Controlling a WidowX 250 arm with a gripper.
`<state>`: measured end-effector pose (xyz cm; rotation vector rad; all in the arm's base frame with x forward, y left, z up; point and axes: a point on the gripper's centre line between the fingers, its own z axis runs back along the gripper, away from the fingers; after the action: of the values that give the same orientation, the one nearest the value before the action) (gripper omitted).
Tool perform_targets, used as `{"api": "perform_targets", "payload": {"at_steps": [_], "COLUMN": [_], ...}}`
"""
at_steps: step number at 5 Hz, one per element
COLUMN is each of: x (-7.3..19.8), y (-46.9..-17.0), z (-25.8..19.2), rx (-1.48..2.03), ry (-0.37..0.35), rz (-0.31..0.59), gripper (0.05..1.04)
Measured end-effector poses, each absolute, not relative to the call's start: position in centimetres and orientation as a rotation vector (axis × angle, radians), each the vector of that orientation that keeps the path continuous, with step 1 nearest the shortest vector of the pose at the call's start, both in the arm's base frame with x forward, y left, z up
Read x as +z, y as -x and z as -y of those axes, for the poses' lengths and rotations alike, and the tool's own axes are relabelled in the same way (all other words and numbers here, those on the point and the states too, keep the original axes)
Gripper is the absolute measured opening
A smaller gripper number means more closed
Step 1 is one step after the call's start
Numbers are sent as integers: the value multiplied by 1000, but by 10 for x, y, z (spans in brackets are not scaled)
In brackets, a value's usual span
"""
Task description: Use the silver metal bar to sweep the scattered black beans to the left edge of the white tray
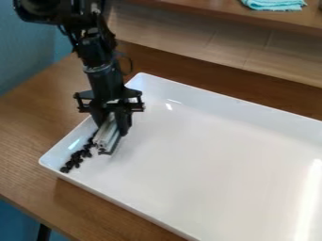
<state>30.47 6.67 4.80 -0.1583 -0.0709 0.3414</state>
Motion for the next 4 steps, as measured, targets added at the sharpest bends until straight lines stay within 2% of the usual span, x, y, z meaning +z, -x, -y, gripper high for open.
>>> {"api": "perform_targets", "payload": {"at_steps": [1, 2, 3, 4], "x": [60, 71, 90, 91], "y": [-317, -315, -314, -306], "z": [-37, -16, 35, 73], "rx": [304, 309, 215, 166], "ry": [171, 172, 152, 123], "rz": [57, 49, 86, 74], "gripper": [402, 402, 402, 402]}}
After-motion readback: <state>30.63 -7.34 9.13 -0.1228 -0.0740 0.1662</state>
